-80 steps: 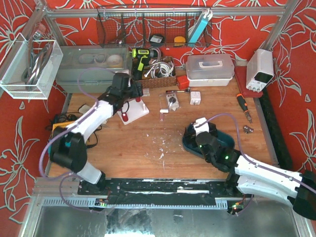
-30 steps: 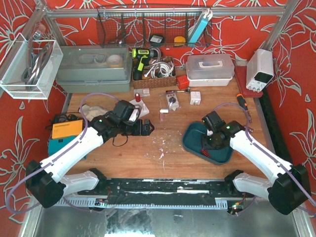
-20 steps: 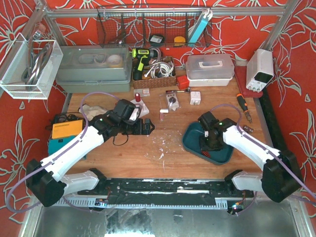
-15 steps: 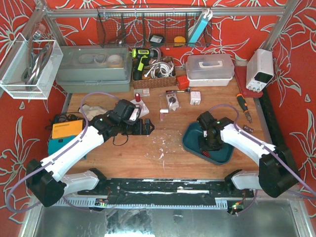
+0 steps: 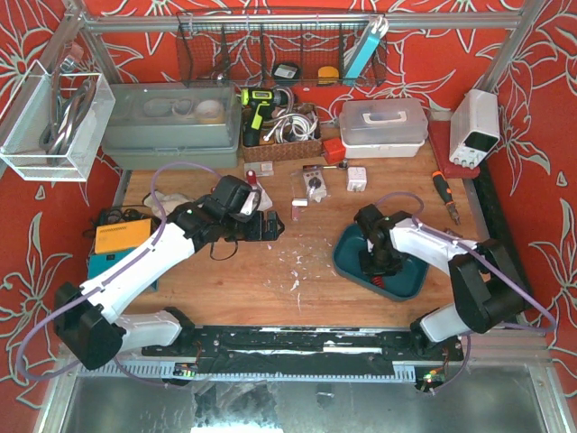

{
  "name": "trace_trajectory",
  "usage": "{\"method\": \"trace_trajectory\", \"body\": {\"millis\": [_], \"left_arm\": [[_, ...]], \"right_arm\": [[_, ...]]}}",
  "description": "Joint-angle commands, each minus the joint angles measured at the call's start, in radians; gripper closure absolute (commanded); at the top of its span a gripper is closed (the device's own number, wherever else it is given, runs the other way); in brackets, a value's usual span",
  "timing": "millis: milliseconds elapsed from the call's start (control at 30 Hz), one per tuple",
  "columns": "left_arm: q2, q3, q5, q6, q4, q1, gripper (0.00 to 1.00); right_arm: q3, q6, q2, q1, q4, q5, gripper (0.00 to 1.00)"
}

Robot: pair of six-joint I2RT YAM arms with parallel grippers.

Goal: Install the large spring

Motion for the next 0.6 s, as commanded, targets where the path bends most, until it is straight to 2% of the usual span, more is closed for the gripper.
{"method": "trace_trajectory", "body": {"millis": [0, 100, 300, 433, 567], "left_arm": [[0.014, 0.024, -0.015, 0.013, -0.013, -0.005, 0.0], [0.018, 0.029, -0.022, 0.019, -0.013, -0.005, 0.0], [0.031, 0.042, -0.031, 0.024, -0.014, -0.005, 0.0], [0.042, 0.041, -0.026, 0.024, -0.009, -0.005, 0.0], [0.044, 0.04, -0.022, 0.024, -0.008, -0.005, 0.0]], "right_arm": [[0.036, -0.035, 0.02, -0.017, 0.0, 0.048, 0.69], [0.053, -0.058, 0.025, -0.017, 0.019, 0.067, 0.74], [0.139, -0.113, 0.086, -0.018, 0.097, 0.08, 0.76], [0.2, -0.122, 0.148, -0.019, 0.084, 0.1, 0.71], [0.183, -0.109, 0.158, -0.019, 0.081, 0.113, 0.63]]}}
